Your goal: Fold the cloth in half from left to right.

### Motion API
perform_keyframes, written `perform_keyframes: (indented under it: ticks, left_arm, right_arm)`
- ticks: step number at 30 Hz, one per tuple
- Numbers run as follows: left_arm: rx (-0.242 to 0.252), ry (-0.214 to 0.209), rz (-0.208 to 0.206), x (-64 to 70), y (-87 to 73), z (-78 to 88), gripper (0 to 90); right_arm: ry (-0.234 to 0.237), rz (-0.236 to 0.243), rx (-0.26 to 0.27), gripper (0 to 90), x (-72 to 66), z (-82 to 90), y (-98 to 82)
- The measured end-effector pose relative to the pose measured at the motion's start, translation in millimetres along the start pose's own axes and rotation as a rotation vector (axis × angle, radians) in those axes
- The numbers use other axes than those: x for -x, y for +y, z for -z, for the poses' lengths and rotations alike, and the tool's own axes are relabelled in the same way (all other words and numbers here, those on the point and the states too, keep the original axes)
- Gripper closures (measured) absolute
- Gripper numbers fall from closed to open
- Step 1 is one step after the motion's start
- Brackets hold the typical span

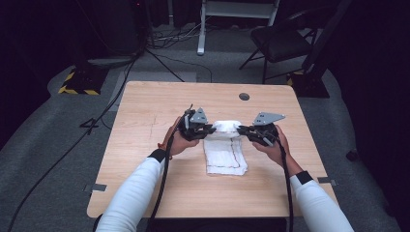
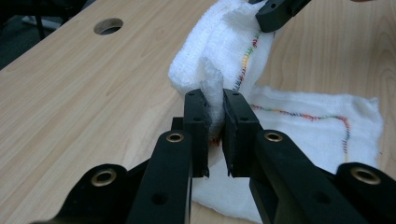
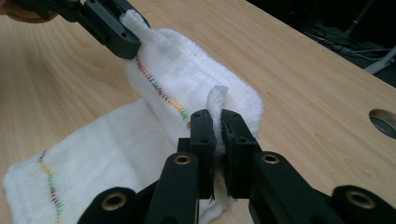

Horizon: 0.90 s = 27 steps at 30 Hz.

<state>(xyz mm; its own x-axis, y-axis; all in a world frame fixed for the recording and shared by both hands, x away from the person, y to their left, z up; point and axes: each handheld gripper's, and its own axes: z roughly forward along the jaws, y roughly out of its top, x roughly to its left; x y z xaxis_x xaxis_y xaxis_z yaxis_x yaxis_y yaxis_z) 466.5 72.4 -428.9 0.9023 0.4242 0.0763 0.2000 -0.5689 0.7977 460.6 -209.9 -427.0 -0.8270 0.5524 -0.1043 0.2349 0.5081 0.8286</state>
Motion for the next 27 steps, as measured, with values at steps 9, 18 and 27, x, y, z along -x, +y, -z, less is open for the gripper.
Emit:
perform_keyframes:
  ticks: [9,18,27]
  left_arm:
    - [-0.019,-0.052,-0.018,15.7,-14.4,-2.6,81.4]
    - [-0.055,-0.080,-0.057,33.0,-22.1,-1.9,81.2]
    - [-0.087,-0.094,-0.101,47.9,-31.5,3.0,80.7]
  right_arm:
    - [0.071,0.031,-0.032,84.3,-15.0,5.0,-14.7]
    - [0.106,0.047,-0.046,83.9,-28.4,11.1,-25.1]
    - [0.137,0.056,-0.058,83.5,-39.8,17.5,-36.0]
